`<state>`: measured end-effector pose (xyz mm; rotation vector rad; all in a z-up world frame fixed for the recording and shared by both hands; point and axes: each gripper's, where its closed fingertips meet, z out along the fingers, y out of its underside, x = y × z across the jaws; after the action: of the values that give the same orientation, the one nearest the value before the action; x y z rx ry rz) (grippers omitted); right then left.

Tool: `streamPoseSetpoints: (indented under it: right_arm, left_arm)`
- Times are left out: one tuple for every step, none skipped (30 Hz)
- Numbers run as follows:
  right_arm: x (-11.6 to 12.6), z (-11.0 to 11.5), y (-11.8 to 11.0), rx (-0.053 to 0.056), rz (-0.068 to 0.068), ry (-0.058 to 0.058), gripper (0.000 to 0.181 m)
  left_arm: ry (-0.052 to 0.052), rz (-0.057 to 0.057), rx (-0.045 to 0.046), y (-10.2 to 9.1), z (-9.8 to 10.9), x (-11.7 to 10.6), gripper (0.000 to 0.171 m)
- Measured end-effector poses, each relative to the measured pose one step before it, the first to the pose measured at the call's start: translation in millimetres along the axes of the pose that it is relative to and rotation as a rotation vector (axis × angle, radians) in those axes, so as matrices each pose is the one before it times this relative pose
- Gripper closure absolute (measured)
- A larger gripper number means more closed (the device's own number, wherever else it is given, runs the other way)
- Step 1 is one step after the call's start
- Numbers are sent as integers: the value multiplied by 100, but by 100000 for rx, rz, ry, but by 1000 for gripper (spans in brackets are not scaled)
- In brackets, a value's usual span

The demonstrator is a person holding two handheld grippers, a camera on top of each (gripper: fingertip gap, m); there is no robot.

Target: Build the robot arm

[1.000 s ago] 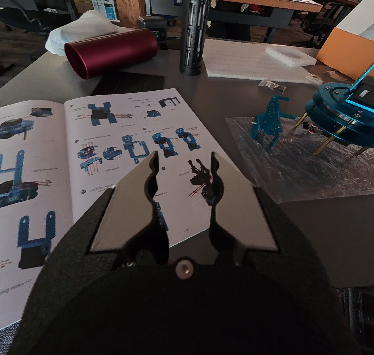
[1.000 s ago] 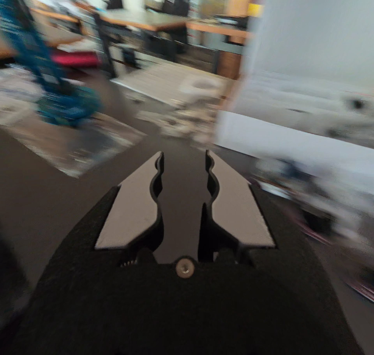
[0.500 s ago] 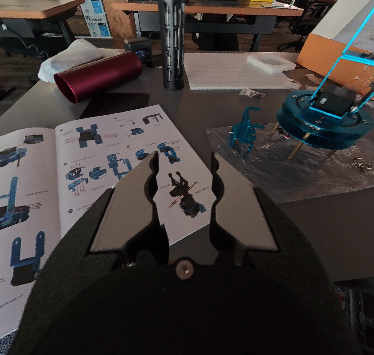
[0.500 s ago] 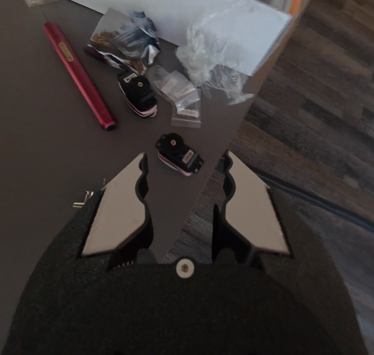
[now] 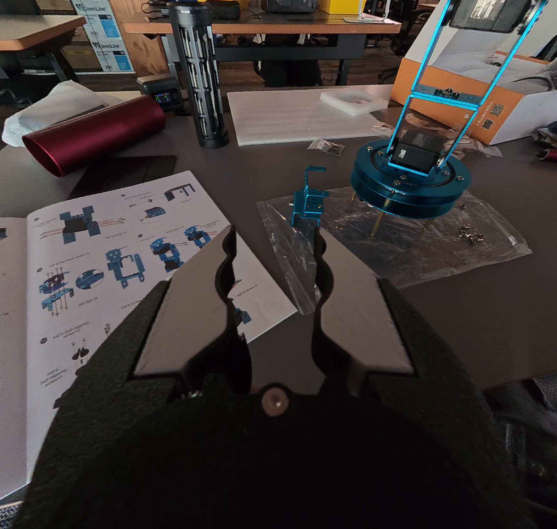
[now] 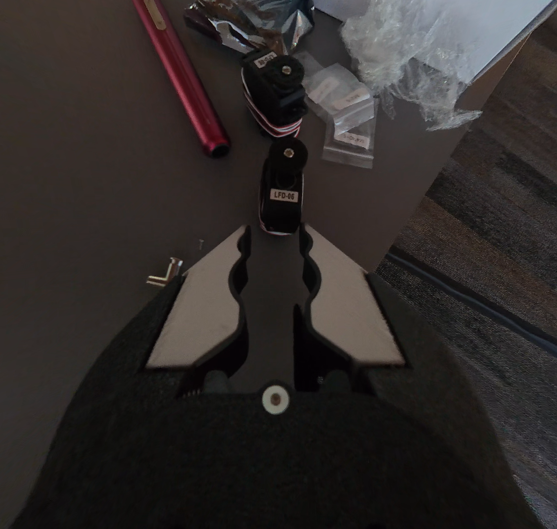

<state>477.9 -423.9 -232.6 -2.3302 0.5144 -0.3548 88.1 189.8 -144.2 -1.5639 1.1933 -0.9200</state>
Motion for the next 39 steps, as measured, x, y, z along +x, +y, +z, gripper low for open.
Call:
streamPoseSetpoints:
  right_arm:
    - [-416,-7,-90,481,930,-968,150]
    - [-514,-55,-148,706,1531,-1829,151]
    - [-600,-41,-183,634,1538,-2426,151]
    - [-727,-27,-262,957,1132,-2973,150]
    - [-848,-7,-394,1633,731,-3600,149]
    - [-844,22,-522,2196,632,-3672,147]
    - [-453,43,-285,69,174,-1565,147]
    - [391,-35,-22,-2148,-761,3183,146]
    - [622,-113,-91,-1628,-1198,4152,145]
    - [474,-116,-331,69,-806,2726,142]
    - [600,-87,-421,675,-206,2824,140]
    - [595,40,-308,-35,225,2397,136]
    - [273,199,-185,-616,778,226,131]
    - [0,320,-150,-710,1484,-1249,126]
    - [-78,390,2,-1496,1333,-1445,121]
    - [-22,346,124,-1877,530,-504,118]
    - [-195,305,87,-1109,129,-967,120]
    - [-466,246,55,-683,745,-2132,124]
    - [-402,172,-49,-56,1127,-1299,122]
    - [-545,29,-86,268,785,-1793,122]
    - [-829,-26,-77,261,534,-3210,123]
    - [-725,-44,3,-234,-378,-2374,127]
    - [-136,-62,124,-1242,-1370,1384,128]
    - [119,-58,257,-2223,-2215,2605,124]
    - [234,-62,236,-2299,-2102,2631,120]
    - [303,-16,48,-1520,-1397,2173,115]
    - [11,78,-123,-950,266,-310,112]
    - [-423,167,-196,-838,2393,-3118,109]
    - [-517,267,-125,-1645,2437,-3412,100]
    - [-289,273,-36,-2442,-444,-1127,96]
    - [144,204,-144,-1261,-3636,2790,96]
    - [208,162,-132,-563,-4773,3343,96]
    - [101,226,80,-1450,-3318,1809,99]
    - [-73,286,231,-2461,-1223,-150,104]
    - [-27,195,33,-1225,-587,186,113]
    - [-59,27,-218,479,-1608,995,118]
    - [-241,-1,-108,-319,-608,538,118]
    - [-259,-61,-88,-457,367,792,118]
    - [-535,-144,-220,360,295,-80,119]
  left_arm:
    - [-211,836,446,-142,-122,-44,120]
    - [-429,879,543,-144,-159,-101,121]
    - [-492,581,480,-103,-171,-146,120]
    - [-355,75,368,-54,-150,-161,120]
    - [-115,-468,329,-13,-132,-170,120]
    - [91,-886,297,11,-97,-145,120]
    - [199,-1060,141,60,-65,-130,120]
    - [190,-977,4,90,-47,-111,120]
    - [75,-707,4,103,-57,-99,120]
    - [-5,-326,-22,120,-64,-68,120]
    - [-75,41,-131,139,-81,-65,120]
    - [-244,237,-159,146,-90,-74,120]
    - [-392,253,-53,129,-113,-103,120]
    - [-456,98,7,103,-123,-145,120]
    - [-470,-188,45,96,-119,-168,120]
    - [-377,-505,157,62,-128,-199,120]
    - [-190,-753,223,37,-151,-183,120]
    - [-52,-857,188,43,-131,-193,120]
    - [-82,-776,126,60,-135,-195,120]
    - [-240,-570,51,83,-117,-227,120]
    - [-376,-358,-28,101,-106,-238,120]
    - [-423,-245,-43,95,-78,-244,120]
    - [-348,-266,38,91,-60,-230,120]
    - [-172,-386,50,84,-40,-192,120]
    - [60,-488,-67,102,-18,-144,120]
    - [239,-531,-177,105,-9,-78,120]
    - [305,-505,-177,95,-1,-36,120]
    - [363,-359,-73,65,-37,15,120]
    - [369,-62,96,32,-82,65,120]
    - [176,242,277,22,-117,43,120]
    - [-82,354,333,44,-148,-5,120]
    - [-161,218,185,96,-138,-48,120]
    - [-57,-51,-123,153,-122,-90,120]
    - [71,-257,-356,187,-115,-94,120]
    - [46,-356,-314,179,-149,-111,120]
    - [-75,-375,-83,139,-191,-153,120]
    - [-133,-326,82,89,-238,-167,120]
    - [-104,-245,172,50,-249,-169,120]
    - [-54,-170,275,-5,-256,-185,120]
